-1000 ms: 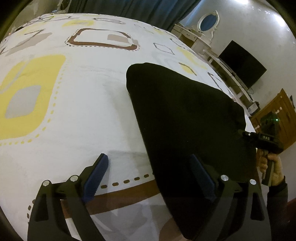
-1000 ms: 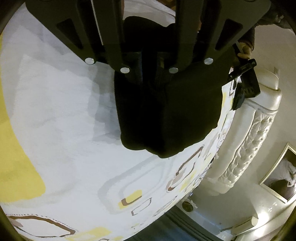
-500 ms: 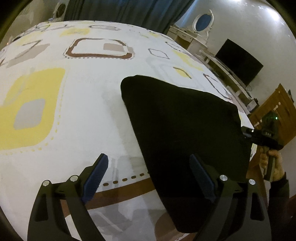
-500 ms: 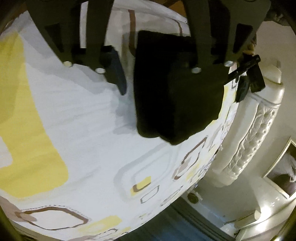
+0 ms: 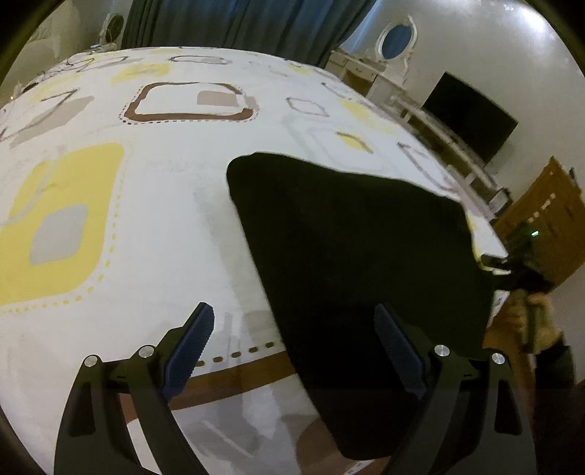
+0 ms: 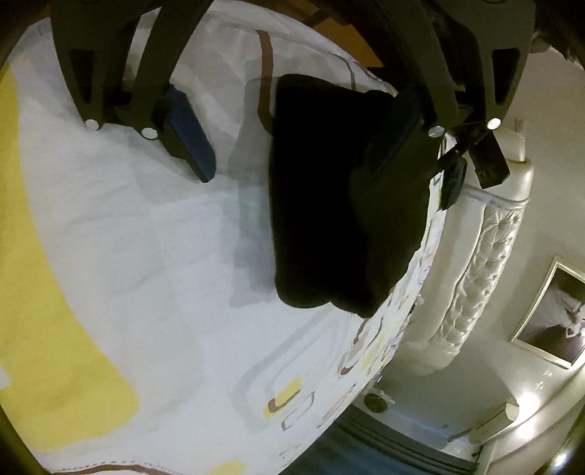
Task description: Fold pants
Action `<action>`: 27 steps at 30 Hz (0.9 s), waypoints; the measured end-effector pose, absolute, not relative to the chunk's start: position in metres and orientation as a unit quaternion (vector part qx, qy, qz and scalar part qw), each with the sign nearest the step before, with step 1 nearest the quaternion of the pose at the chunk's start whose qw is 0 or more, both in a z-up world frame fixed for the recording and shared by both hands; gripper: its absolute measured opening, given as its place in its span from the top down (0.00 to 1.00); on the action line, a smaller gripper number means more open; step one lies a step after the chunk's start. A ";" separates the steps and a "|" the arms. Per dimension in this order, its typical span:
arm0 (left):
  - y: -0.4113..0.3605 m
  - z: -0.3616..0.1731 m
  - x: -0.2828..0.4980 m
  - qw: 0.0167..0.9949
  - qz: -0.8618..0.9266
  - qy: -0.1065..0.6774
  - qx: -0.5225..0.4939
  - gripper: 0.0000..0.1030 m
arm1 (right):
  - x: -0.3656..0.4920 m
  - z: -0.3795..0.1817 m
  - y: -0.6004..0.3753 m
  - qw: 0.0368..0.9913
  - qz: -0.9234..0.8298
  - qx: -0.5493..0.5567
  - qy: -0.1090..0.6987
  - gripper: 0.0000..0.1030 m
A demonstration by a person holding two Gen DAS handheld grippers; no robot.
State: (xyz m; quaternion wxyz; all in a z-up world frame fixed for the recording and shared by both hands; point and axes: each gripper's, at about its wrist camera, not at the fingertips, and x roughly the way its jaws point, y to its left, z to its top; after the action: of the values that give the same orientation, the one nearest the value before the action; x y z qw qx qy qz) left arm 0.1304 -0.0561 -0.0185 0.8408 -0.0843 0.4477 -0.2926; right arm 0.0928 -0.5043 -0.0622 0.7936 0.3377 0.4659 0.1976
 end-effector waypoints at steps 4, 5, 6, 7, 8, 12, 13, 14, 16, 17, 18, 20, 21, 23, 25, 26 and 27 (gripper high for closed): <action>-0.052 -0.019 0.132 0.814 -0.336 0.456 -0.130 0.14 | 0.095 -0.063 -0.504 0.783 0.220 0.348 0.466 0.13; -0.052 -0.019 0.132 0.811 -0.340 0.457 -0.133 0.14 | 0.096 -0.062 -0.503 0.782 0.223 0.349 0.466 0.13; -0.052 -0.020 0.132 0.806 -0.347 0.459 -0.139 0.14 | 0.097 -0.062 -0.503 0.780 0.227 0.349 0.468 0.13; -0.052 -0.023 0.134 0.798 -0.357 0.462 -0.148 0.14 | 0.097 -0.062 -0.502 0.779 0.229 0.348 0.469 0.13; -0.050 -0.026 0.136 0.791 -0.360 0.468 -0.158 0.14 | 0.097 -0.062 -0.503 0.778 0.230 0.348 0.469 0.13; -0.040 -0.040 0.145 0.775 -0.350 0.487 -0.196 0.14 | 0.099 -0.063 -0.504 0.774 0.238 0.351 0.470 0.13; -0.036 -0.044 0.149 0.765 -0.354 0.493 -0.216 0.14 | 0.100 -0.063 -0.503 0.772 0.243 0.352 0.470 0.13; -0.035 -0.049 0.152 0.752 -0.359 0.500 -0.234 0.14 | 0.101 -0.064 -0.501 0.769 0.249 0.351 0.472 0.13; -0.036 -0.057 0.158 0.726 -0.374 0.513 -0.265 0.14 | 0.105 -0.065 -0.497 0.767 0.252 0.347 0.476 0.13; -0.038 -0.061 0.161 0.715 -0.383 0.516 -0.275 0.14 | 0.106 -0.065 -0.496 0.766 0.255 0.347 0.477 0.13; -0.042 -0.062 0.163 0.712 -0.386 0.517 -0.277 0.14 | 0.108 -0.065 -0.494 0.764 0.258 0.346 0.479 0.13; -0.048 -0.062 0.167 0.706 -0.397 0.518 -0.275 0.14 | 0.110 -0.063 -0.495 0.762 0.260 0.349 0.480 0.13; -0.052 -0.062 0.169 0.701 -0.404 0.519 -0.275 0.14 | 0.110 -0.063 -0.497 0.760 0.262 0.354 0.478 0.13; -0.057 -0.062 0.171 0.697 -0.407 0.522 -0.275 0.14 | 0.110 -0.062 -0.504 0.761 0.259 0.362 0.472 0.13; -0.062 -0.063 0.172 0.695 -0.408 0.527 -0.270 0.14 | 0.110 -0.065 -0.514 0.758 0.258 0.377 0.466 0.13; -0.064 -0.063 0.172 0.695 -0.407 0.528 -0.269 0.14 | 0.110 -0.066 -0.518 0.755 0.260 0.383 0.464 0.13; -0.065 -0.063 0.172 0.695 -0.407 0.528 -0.269 0.14 | 0.113 -0.069 -0.518 0.751 0.265 0.386 0.465 0.13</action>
State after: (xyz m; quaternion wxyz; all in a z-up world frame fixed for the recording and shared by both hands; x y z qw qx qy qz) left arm 0.1720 -0.0653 -0.0634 0.6953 -0.2685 0.5277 -0.4073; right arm 0.1133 -0.5176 -0.0686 0.7512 0.3860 0.4652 0.2652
